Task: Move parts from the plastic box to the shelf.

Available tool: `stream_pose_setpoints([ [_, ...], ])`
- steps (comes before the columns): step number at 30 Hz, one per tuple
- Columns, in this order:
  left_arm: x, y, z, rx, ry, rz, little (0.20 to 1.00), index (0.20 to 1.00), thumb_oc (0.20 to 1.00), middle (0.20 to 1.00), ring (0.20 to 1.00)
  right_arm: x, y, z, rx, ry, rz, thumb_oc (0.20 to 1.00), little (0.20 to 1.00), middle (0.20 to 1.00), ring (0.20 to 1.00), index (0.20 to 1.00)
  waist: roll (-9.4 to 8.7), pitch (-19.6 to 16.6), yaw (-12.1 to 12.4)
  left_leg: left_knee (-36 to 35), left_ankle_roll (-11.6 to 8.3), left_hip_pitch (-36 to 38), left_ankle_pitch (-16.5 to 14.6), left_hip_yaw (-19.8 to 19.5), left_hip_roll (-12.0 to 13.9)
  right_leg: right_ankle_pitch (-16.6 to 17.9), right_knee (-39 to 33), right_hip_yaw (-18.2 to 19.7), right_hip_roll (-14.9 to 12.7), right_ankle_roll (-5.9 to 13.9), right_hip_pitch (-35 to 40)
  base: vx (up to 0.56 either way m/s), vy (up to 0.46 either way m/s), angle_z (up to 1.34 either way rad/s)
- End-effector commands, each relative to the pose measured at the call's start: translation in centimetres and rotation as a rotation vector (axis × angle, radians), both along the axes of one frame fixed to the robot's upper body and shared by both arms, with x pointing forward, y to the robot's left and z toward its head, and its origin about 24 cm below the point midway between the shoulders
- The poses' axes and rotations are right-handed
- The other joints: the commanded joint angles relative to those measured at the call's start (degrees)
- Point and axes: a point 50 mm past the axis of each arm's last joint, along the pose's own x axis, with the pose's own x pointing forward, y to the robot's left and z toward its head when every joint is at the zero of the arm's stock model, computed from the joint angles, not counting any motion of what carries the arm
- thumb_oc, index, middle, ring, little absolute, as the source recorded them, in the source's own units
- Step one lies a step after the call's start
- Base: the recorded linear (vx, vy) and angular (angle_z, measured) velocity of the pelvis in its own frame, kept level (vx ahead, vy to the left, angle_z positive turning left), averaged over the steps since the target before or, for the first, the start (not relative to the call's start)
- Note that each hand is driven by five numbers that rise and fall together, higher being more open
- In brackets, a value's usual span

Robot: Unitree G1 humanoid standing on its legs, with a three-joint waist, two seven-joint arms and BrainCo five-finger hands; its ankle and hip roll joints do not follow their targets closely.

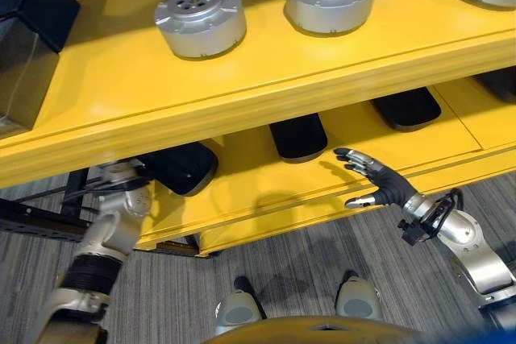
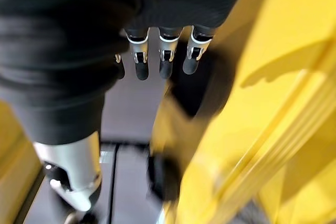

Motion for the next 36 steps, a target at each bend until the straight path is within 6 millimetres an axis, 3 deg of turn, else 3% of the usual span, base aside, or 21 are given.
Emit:
stream_pose_setpoints([
  [1,-0.1,-0.6,2.3,-0.045,0.018,-0.267,1.0,1.0,1.0,1.0,1.0,0.2,1.8,2.7,0.011,-0.161,0.171,1.0,1.0,1.0,1.0,1.0,-4.24,0.61,2.66,5.57,-1.33,-3.55,-2.69,-4.09,0.55,2.66,-7.84,-4.79,1.24,1.93,5.08,-0.08,-0.145,0.07],
  [3,-1.4,-2.0,1.0,-0.07,0.101,-0.377,1.0,1.0,1.0,1.0,1.0,-0.1,2.5,2.9,0.005,-0.175,0.245,1.0,1.0,1.0,1.0,1.0,-4.87,0.58,4.7,5.35,-1.72,-3.73,-2.02,-4.55,0.87,2.6,-8.28,-6.0,1.95,1.41,6.04,-0.09,-0.175,0.18],
  [7,-2.9,-2.5,-1.3,-0.123,0.199,-0.422,1.0,1.0,1.0,1.0,1.0,0.1,3.6,3.9,-0.008,-0.215,0.335,1.0,1.0,1.0,1.0,1.0,-5.83,0.47,7.58,3.79,-1.93,-3.09,-0.81,-5.32,1.04,2.58,-9.1,-7.49,2.92,0.74,7.55,-0.09,-0.079,0.2],
  [9,-4.5,-2.5,-3.5,-0.256,0.353,-0.498,1.0,1.0,1.0,1.0,1.0,0.2,4.8,5.2,-0.006,-0.26,0.416,1.0,1.0,1.0,1.0,1.0,-6.11,0.43,10.13,2.41,-1.43,-2.36,-0.5,-6.59,-0.1,2.87,-9.77,-8.11,3.0,0.72,8.7,-0.16,0.079,0.32],
  [12,-5.8,-2.5,-4.9,-0.388,0.452,-0.584,1.0,1.0,1.0,1.0,1.0,0.2,5.2,6.2,-0.012,-0.305,0.423,1.0,1.0,1.0,1.0,1.0,-5.23,0.23,11.18,1.32,-0.41,-1.51,-0.79,-6.61,-1.96,3.47,-10.0,-8.52,2.17,1.35,9.23,-0.15,0.198,0.29],
  [15,-6.4,-2.7,-5.7,-0.542,0.51,-0.656,1.0,1.0,1.0,1.0,1.0,0.4,5.5,6.6,-0.035,-0.389,0.364,1.0,1.0,1.0,1.0,1.0,-4.08,-0.14,11.67,-0.26,1.17,-0.56,-1.23,-6.62,-4.45,4.27,-9.72,-8.57,0.97,2.39,9.02,-0.15,0.288,0.28],
  [16,-6.9,-3.5,-6.6,-0.631,0.607,-0.775,1.0,1.0,1.0,1.0,1.0,0.9,5.5,7.0,-0.022,-0.438,0.284,1.0,1.0,1.0,1.0,1.0,-3.42,-0.17,11.48,-1.23,2.68,-0.03,-1.63,-5.52,-6.05,5.45,-9.31,-8.7,-0.63,3.62,8.13,-0.18,0.328,0.28],
  [21,-7.7,-4.0,-7.6,-0.607,0.747,-0.899,1.0,1.0,1.0,1.0,1.0,1.5,4.8,7.6,-0.059,-0.627,0.168,1.0,1.0,1.0,1.0,1.0,-2.3,-0.35,10.1,-2.75,4.3,0.32,-1.88,-4.08,-7.9,5.4,-7.0,-6.87,-0.91,4.55,6.0,-0.11,0.178,0.18],
  [23,-7.8,-3.4,-8.4,-0.721,0.825,-0.886,1.0,1.0,1.0,1.0,1.0,1.6,4.4,8.0,-0.084,-0.704,0.128,1.0,1.0,1.0,1.0,1.0,-1.68,-0.4,9.09,-3.64,4.86,0.58,-2.11,-3.54,-8.52,4.23,-4.8,-5.84,0.49,4.19,4.41,-0.1,0.083,0.03],
  [24,-7.9,-2.9,-8.8,-0.844,0.838,-0.852,1.0,1.0,1.0,1.0,1.0,2.0,4.3,8.8,-0.135,-0.804,0.072,1.0,1.0,1.0,1.0,1.0,-1.44,-0.26,9.04,-4.35,4.82,0.46,-2.2,-2.8,-9.2,4.09,-5.9,-6.75,2.52,3.31,4.42,-0.11,0.022,-0.07],
  [27,-8.6,-2.3,-9.7,-0.927,0.817,-0.785,1.0,1.0,1.0,1.0,1.0,3.3,4.6,10.0,-0.221,-0.931,0.016,1.0,1.0,1.0,1.0,1.0,-1.79,0.52,10.25,-2.29,4.25,-1.89,-2.58,-2.71,-10.54,4.38,-9.91,-7.62,6.29,1.04,6.97,-0.05,-0.099,-0.24],
  [33,-8.2,-1.9,-8.6,-0.949,0.773,-0.835,1.0,1.0,1.0,1.0,1.0,4.9,4.0,10.3,-0.314,-1.012,-0.046,1.0,1.0,1.0,1.0,1.0,-0.56,0.62,11.24,-4.73,4.42,-3.12,-0.79,-3.96,-11.38,4.31,-11.23,-6.95,7.21,0.96,6.9,-0.07,-0.119,-0.09],
  [36,-7.8,-2.5,-7.2,-0.861,0.754,-0.965,1.0,1.0,1.0,1.0,1.0,5.9,3.3,9.9,-0.354,-1.013,-0.118,1.0,1.0,1.0,1.0,1.0,-0.43,0.84,9.71,-0.89,4.38,-2.66,-3.2,-1.22,-10.43,3.24,-10.6,-7.03,6.57,0.76,7.49,-0.01,-0.093,0.02],
])
